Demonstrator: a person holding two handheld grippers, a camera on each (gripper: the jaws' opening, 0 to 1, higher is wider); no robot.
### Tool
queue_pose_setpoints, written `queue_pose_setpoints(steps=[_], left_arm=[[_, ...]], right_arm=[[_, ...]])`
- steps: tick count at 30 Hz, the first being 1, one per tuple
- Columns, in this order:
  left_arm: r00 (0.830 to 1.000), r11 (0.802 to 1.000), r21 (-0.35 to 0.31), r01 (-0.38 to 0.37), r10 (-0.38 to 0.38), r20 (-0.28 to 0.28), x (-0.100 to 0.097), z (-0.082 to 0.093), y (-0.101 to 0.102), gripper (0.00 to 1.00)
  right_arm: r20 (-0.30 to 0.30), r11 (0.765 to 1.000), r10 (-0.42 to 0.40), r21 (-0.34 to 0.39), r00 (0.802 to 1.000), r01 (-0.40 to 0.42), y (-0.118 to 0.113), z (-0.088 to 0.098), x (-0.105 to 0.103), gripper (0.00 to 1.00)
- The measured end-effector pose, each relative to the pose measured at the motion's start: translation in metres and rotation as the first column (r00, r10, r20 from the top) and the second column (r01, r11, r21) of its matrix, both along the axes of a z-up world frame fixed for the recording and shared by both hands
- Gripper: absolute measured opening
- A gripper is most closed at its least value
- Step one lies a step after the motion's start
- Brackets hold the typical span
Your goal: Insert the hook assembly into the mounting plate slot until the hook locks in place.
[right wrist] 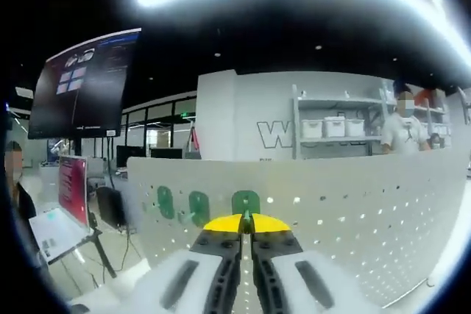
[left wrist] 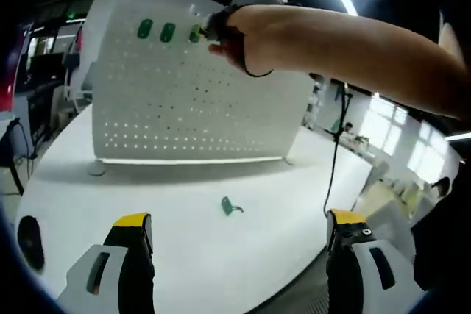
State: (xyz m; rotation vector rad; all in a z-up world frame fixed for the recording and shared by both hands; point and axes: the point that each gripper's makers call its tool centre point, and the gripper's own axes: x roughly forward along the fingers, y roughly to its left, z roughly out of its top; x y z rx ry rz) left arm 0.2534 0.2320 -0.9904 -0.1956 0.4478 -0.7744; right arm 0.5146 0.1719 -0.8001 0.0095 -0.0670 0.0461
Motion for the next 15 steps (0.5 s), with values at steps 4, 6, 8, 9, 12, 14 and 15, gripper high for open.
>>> queue_pose_setpoints(steps=[4, 6, 8, 9, 12, 14, 15], left_arm=[[1.000, 1.000, -0.001, 0.011, -0.011, 0.005, -0.002, 0.001, -0.002, 1.00], [1.000, 1.000, -0.003, 0.005, -0.005, 0.007, -0.001, 0.002, -0.002, 1.00], [1.000, 1.000, -0.007, -0.007, 0.007, 0.009, 0.000, 0.003, 0.001, 0.99], [1.000, 1.000, -0.022, -0.012, 0.012, 0.002, 0.001, 0.004, 0.002, 0.99], [1.000, 0.999, -0.046, -0.016, 0.016, -0.007, 0.000, 0.006, 0.003, 1.00], [1.000, 0.999, -0.043, -0.019, 0.019, -0.002, 0.001, 0.006, 0.003, 1.00], [1.000, 0.999, -0.043, -0.020, 0.019, -0.002, 0.001, 0.006, 0.003, 1.00]], right_arm=[[0.033, 1.000, -0.014, -0.010, 0.999, 0.015, 0.004, 0.006, -0.002, 0.00], [0.044, 1.000, -0.021, -0.015, 0.999, 0.022, 0.006, 0.008, -0.002, 0.00], [0.042, 0.999, -0.033, -0.014, 0.999, 0.034, 0.004, 0.006, 0.001, 0.00], [0.040, 0.999, -0.040, -0.012, 0.998, 0.040, 0.003, 0.004, 0.002, 0.00], [0.018, 0.998, -0.055, 0.025, 0.998, 0.054, 0.002, -0.002, 0.004, 0.00], [0.020, 0.998, -0.062, 0.000, 0.998, 0.062, 0.003, -0.003, 0.006, 0.00], [0.020, 0.998, -0.068, -0.005, 0.998, 0.068, 0.004, -0.003, 0.007, 0.00]])
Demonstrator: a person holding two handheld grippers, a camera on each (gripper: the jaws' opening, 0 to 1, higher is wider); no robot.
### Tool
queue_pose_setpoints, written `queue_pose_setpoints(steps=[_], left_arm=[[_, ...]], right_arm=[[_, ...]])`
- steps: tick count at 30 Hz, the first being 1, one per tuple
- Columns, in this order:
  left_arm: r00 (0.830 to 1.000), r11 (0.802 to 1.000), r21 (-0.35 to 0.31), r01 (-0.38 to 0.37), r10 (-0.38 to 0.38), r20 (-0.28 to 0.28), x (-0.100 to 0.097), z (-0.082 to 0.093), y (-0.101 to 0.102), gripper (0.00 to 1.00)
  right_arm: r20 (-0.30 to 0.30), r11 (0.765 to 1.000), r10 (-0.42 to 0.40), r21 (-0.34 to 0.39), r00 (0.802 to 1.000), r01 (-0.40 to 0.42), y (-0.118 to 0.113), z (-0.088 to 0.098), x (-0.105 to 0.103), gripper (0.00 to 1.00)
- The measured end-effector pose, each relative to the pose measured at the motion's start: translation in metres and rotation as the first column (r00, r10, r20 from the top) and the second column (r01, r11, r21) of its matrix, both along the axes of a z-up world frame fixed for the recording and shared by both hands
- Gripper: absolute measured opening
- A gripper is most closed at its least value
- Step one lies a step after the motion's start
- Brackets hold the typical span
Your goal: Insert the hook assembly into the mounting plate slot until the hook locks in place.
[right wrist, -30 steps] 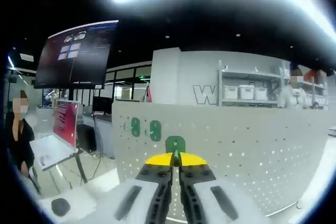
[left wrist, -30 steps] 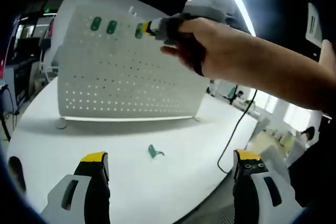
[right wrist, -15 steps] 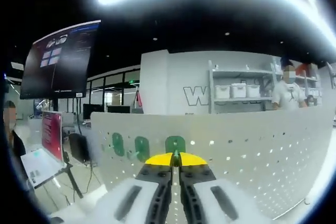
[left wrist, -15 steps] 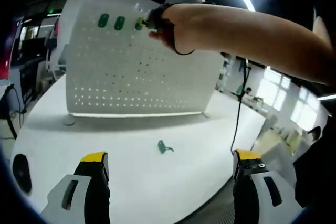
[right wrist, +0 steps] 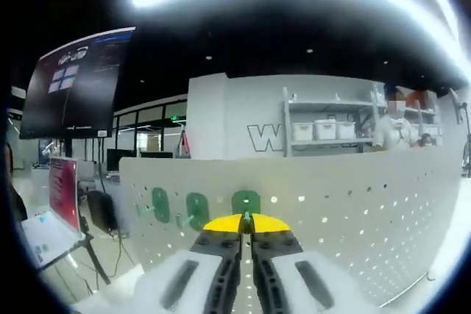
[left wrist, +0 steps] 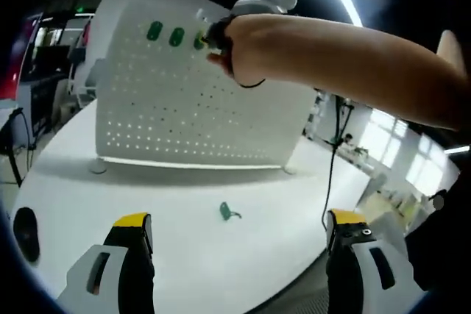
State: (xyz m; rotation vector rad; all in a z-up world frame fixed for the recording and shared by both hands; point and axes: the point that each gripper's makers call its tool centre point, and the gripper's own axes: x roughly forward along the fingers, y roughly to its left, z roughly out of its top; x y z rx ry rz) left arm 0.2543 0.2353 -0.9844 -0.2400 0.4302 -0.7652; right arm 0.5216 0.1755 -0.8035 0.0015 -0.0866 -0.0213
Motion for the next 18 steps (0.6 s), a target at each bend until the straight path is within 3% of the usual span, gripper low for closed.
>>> queue_pose_setpoints(steps=[18], left_arm=[[0.999, 1.000, 0.012, -0.018, 0.018, -0.032, 0.0023, -0.0068, 0.0038, 1.00]], right_arm=[[-0.037, 0.998, -0.034, 0.047, 0.999, 0.036, -0.0012, -0.0042, 0.0079, 0.00]])
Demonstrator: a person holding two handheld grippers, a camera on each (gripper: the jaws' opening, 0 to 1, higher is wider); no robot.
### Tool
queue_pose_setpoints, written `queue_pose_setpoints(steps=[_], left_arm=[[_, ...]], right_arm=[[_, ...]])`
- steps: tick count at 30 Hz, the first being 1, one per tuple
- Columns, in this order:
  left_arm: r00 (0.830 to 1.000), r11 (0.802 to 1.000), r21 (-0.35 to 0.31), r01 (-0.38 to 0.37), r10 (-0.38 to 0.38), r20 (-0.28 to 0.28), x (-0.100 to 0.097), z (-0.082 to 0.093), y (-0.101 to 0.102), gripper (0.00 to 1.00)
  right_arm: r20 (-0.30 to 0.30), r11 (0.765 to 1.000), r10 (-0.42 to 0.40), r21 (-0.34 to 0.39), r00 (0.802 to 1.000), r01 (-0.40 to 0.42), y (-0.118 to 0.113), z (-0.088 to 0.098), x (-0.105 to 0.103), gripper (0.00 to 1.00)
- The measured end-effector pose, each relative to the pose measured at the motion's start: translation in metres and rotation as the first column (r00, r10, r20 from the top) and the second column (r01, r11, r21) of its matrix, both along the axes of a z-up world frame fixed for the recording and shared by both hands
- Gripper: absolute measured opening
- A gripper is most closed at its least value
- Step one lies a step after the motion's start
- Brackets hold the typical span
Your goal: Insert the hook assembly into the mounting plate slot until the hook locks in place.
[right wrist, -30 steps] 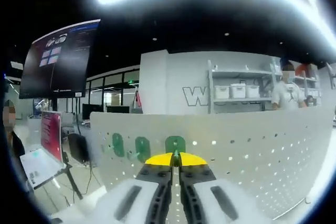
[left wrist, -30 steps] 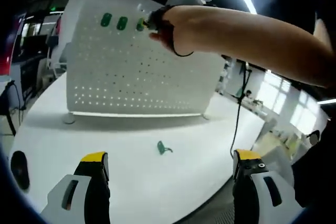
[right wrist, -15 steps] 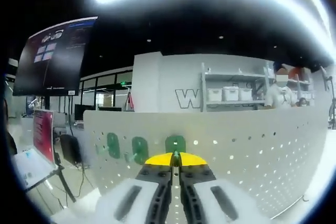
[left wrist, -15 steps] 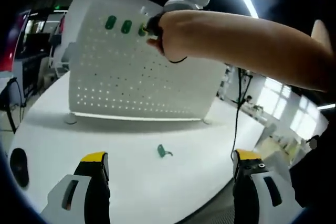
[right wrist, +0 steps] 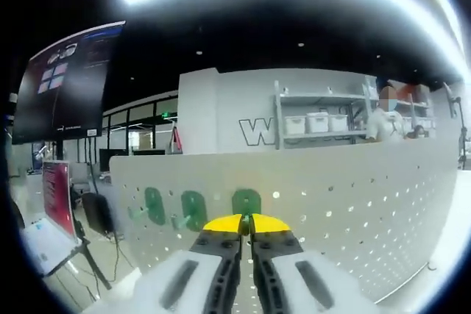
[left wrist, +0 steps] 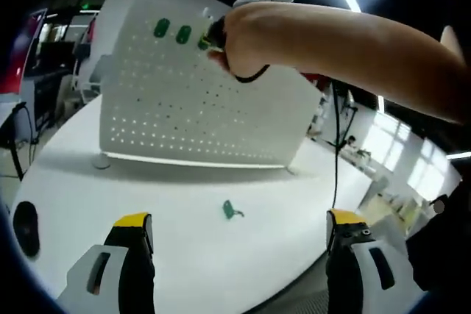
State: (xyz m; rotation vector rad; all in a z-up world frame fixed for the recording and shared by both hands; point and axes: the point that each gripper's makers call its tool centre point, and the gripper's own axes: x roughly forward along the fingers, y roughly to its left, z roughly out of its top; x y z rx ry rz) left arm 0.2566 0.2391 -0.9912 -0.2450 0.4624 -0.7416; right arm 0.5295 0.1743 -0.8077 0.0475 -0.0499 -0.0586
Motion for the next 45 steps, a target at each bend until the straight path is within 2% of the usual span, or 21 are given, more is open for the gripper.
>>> queue_pose_setpoints(steps=[6, 7, 10, 13, 17, 19, 20, 22, 26, 29, 31, 33, 34, 35, 38, 40, 42, 45], left_arm=[[1.000, 1.000, 0.006, -0.004, 0.004, -0.006, 0.000, -0.001, 0.001, 1.00], [1.000, 1.000, 0.007, 0.002, -0.001, -0.010, 0.000, -0.002, 0.000, 1.00], [1.000, 1.000, 0.011, 0.013, -0.013, -0.017, -0.001, -0.003, -0.003, 1.00], [1.000, 1.000, 0.019, 0.021, -0.021, -0.023, -0.002, -0.005, -0.004, 1.00], [0.999, 0.999, 0.026, 0.030, -0.030, -0.029, -0.004, -0.007, -0.005, 0.99], [0.999, 0.999, 0.042, 0.034, -0.033, -0.025, -0.006, -0.007, -0.003, 0.96], [0.999, 0.998, 0.043, 0.036, -0.036, -0.008, -0.006, -0.005, -0.003, 0.96], [0.999, 0.998, 0.036, 0.045, -0.044, -0.016, -0.006, -0.005, -0.006, 0.97], [0.998, 0.996, 0.058, 0.066, -0.065, -0.024, -0.008, -0.010, -0.009, 0.98], [0.997, 0.996, 0.054, 0.078, -0.076, -0.025, -0.010, -0.009, -0.011, 0.97], [0.998, 0.996, 0.060, 0.065, -0.064, -0.016, -0.008, -0.009, -0.010, 0.98], [0.998, 0.997, 0.053, 0.064, -0.063, -0.022, -0.008, -0.009, -0.010, 0.97], [0.998, 0.997, 0.049, 0.065, -0.064, -0.022, -0.008, -0.009, -0.010, 0.98], [0.997, 0.996, 0.051, 0.069, -0.069, -0.018, -0.009, -0.009, -0.010, 0.98], [0.997, 0.995, 0.067, 0.076, -0.075, -0.012, -0.009, -0.009, -0.011, 0.98], [0.997, 0.995, 0.068, 0.078, -0.077, -0.014, -0.010, -0.010, -0.012, 0.98], [0.996, 0.994, 0.069, 0.084, -0.084, -0.015, -0.011, -0.010, -0.013, 0.97], [0.996, 0.993, 0.076, 0.093, -0.092, -0.019, -0.012, -0.011, -0.014, 0.97]], right_arm=[[-0.003, 0.998, 0.054, 0.034, 0.999, -0.054, 0.003, 0.006, 0.002, 0.05], [-0.011, 0.993, 0.116, 0.038, 0.993, -0.115, 0.014, 0.007, 0.001, 0.08], [0.010, 0.993, 0.110, -0.036, 0.994, -0.109, 0.012, 0.016, -0.005, 0.09], [-0.002, 0.991, 0.126, -0.050, 0.992, -0.126, 0.010, 0.016, -0.012, 0.13], [-0.011, 0.989, 0.127, -0.071, 0.992, -0.127, -0.004, 0.017, -0.023, 0.18], [0.000, 0.981, 0.179, -0.081, 0.984, -0.179, -0.006, 0.017, -0.029, 0.18], [-0.016, 0.970, 0.218, -0.104, 0.976, -0.218, -0.008, 0.013, -0.033, 0.18], [-0.063, 0.959, 0.216, -0.173, 0.974, -0.224, -0.021, 0.001, -0.041, 0.19], [-0.123, 0.950, 0.237, -0.179, 0.964, -0.256, -0.051, -0.024, -0.067, 0.19], [-0.135, 0.949, 0.252, -0.159, 0.958, -0.272, -0.070, -0.041, -0.090, 0.19], [-0.184, 0.933, 0.296, -0.157, 0.938, -0.325, -0.080, -0.065, -0.115, 0.19], [-0.288, 0.915, 0.285, -0.203, 0.914, -0.349, -0.098, -0.098, -0.143, 0.19], [-0.314, 0.914, 0.274, -0.209, 0.909, -0.347, -0.106, -0.109, -0.153, 0.19], [-0.352, 0.912, 0.272, -0.203, 0.896, -0.356, -0.115, -0.125, -0.168, 0.19], [-0.403, 0.942, 0.231, -0.134, 0.885, -0.307, -0.135, -0.151, -0.201, 0.18], [-0.413, 0.939, 0.237, -0.135, 0.879, -0.316, -0.138, -0.161, -0.219, 0.18], [-0.450, 0.936, 0.220, -0.152, 0.865, -0.317, -0.141, -0.173, -0.236, 0.18], [-0.448, 0.943, 0.227, -0.120, 0.865, -0.310, -0.139, -0.177, -0.253, 0.18]])
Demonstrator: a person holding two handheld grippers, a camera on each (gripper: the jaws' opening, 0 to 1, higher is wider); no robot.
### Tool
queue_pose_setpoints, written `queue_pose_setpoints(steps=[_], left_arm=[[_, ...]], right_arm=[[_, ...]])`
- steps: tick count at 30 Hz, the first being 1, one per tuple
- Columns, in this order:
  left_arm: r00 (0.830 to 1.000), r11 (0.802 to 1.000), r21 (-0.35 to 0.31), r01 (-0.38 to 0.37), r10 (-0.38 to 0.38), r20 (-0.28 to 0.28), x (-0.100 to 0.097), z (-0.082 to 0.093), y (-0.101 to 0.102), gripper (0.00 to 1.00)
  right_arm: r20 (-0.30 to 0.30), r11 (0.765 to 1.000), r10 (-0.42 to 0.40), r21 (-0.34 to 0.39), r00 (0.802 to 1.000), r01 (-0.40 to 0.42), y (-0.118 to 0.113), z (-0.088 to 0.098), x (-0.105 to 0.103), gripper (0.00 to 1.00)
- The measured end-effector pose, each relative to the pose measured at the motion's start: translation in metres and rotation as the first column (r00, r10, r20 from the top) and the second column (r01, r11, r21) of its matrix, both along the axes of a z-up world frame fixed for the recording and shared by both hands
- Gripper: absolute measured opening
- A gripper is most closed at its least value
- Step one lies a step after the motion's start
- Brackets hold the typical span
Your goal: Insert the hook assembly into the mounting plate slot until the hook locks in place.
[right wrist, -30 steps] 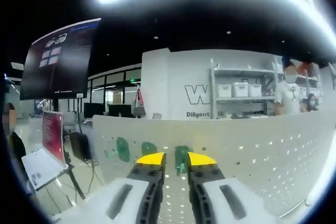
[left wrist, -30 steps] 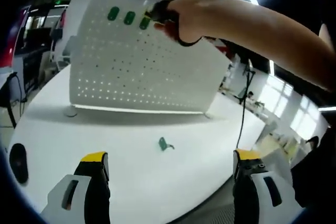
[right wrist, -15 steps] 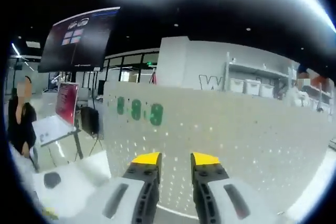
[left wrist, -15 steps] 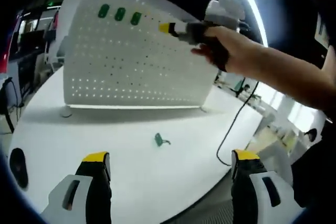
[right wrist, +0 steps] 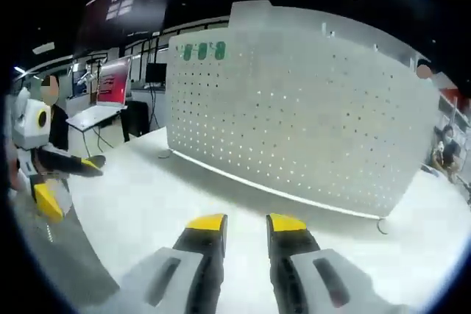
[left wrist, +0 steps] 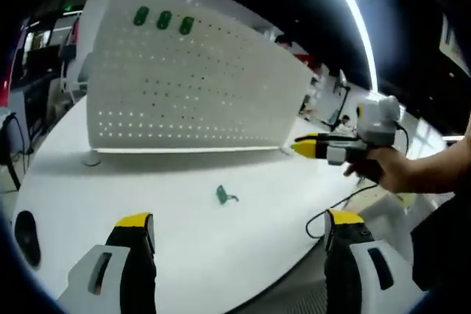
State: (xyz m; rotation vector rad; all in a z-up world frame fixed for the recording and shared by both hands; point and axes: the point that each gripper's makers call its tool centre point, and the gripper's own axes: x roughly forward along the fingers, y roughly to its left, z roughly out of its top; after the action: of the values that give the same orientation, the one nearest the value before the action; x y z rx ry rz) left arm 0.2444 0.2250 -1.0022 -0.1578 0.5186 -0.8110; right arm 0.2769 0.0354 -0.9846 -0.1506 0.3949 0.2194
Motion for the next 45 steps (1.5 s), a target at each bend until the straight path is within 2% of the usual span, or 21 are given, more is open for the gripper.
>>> queue_pose_setpoints(steps=[4, 10, 13, 15, 16, 17, 19, 25, 27, 32, 33, 36, 37, 39, 45], left_arm=[[1.000, 1.000, 0.010, 0.022, -0.022, -0.009, -0.003, -0.002, -0.003, 0.94], [0.999, 0.999, 0.033, 0.042, -0.042, -0.009, -0.006, -0.005, -0.005, 0.94], [0.999, 0.999, 0.039, 0.037, -0.037, -0.007, -0.006, -0.004, -0.004, 0.94], [0.998, 0.999, 0.027, 0.022, -0.023, 0.059, -0.001, 0.006, -0.003, 0.92], [0.998, 0.999, 0.034, 0.024, -0.026, 0.059, -0.002, 0.005, -0.003, 0.91], [0.998, 0.998, 0.050, 0.033, -0.035, 0.051, -0.002, 0.002, -0.004, 0.91], [0.998, 0.996, 0.067, 0.051, -0.054, 0.035, -0.005, -0.003, -0.007, 0.91], [0.996, 0.994, 0.065, 0.088, -0.089, 0.012, -0.008, -0.006, -0.014, 0.92], [0.995, 0.993, 0.067, 0.095, -0.095, 0.004, -0.005, -0.009, -0.017, 0.92], [0.994, 0.992, 0.062, 0.111, -0.111, -0.005, 0.003, -0.012, -0.029, 0.91], [0.993, 0.991, 0.067, 0.117, -0.117, -0.005, 0.005, -0.014, -0.031, 0.91], [0.991, 0.986, 0.096, 0.135, -0.136, -0.002, 0.012, -0.024, -0.037, 0.90], [0.990, 0.985, 0.100, 0.143, -0.143, -0.011, 0.013, -0.029, -0.040, 0.89], [0.987, 0.978, 0.137, 0.158, -0.150, -0.063, 0.012, -0.043, -0.042, 0.87], [0.986, 0.973, 0.166, 0.162, -0.155, -0.055, 0.023, -0.058, -0.054, 0.82]], right_arm=[[0.000, 1.000, 0.008, 0.002, 1.000, -0.008, 0.006, -0.003, -0.015, 0.18], [-0.017, 1.000, 0.006, 0.008, 1.000, -0.006, 0.012, -0.008, -0.036, 0.18], [-0.002, 0.997, 0.033, -0.072, 0.999, -0.033, 0.012, -0.007, -0.048, 0.18], [-0.021, 0.987, 0.050, -0.152, 0.999, -0.052, 0.009, -0.014, -0.056, 0.18], [-0.035, 0.981, 0.049, -0.184, 0.998, -0.054, 0.007, -0.019, -0.059, 0.18], [-0.038, 0.980, 0.049, -0.189, 0.998, -0.055, 0.007, -0.019, -0.060, 0.18], [0.021, 0.980, 0.058, -0.193, 0.998, -0.053, 0.010, -0.008, -0.057, 0.18], [0.003, 0.978, 0.039, -0.207, 0.999, -0.038, 0.006, -0.016, -0.053, 0.18], [-0.040, 0.979, -0.011, -0.203, 0.999, 0.003, -0.004, -0.023, -0.054, 0.18], [0.000, 0.982, -0.029, -0.187, 1.000, 0.029, -0.006, -0.018, -0.051, 0.17], [0.011, 0.979, -0.034, -0.201, 0.999, 0.035, -0.008, -0.017, -0.051, 0.17], [0.011, 0.947, -0.054, -0.318, 0.998, 0.055, -0.020, -0.018, -0.052, 0.24], [0.012, 0.952, -0.056, -0.300, 0.998, 0.057, -0.019, -0.018, -0.052, 0.26], [0.028, 0.959, -0.069, -0.274, 0.997, 0.074, -0.021, -0.015, -0.051, 0.26], [0.043, 0.959, -0.064, -0.273, 0.997, 0.074, -0.018, -0.013, -0.051, 0.24]])
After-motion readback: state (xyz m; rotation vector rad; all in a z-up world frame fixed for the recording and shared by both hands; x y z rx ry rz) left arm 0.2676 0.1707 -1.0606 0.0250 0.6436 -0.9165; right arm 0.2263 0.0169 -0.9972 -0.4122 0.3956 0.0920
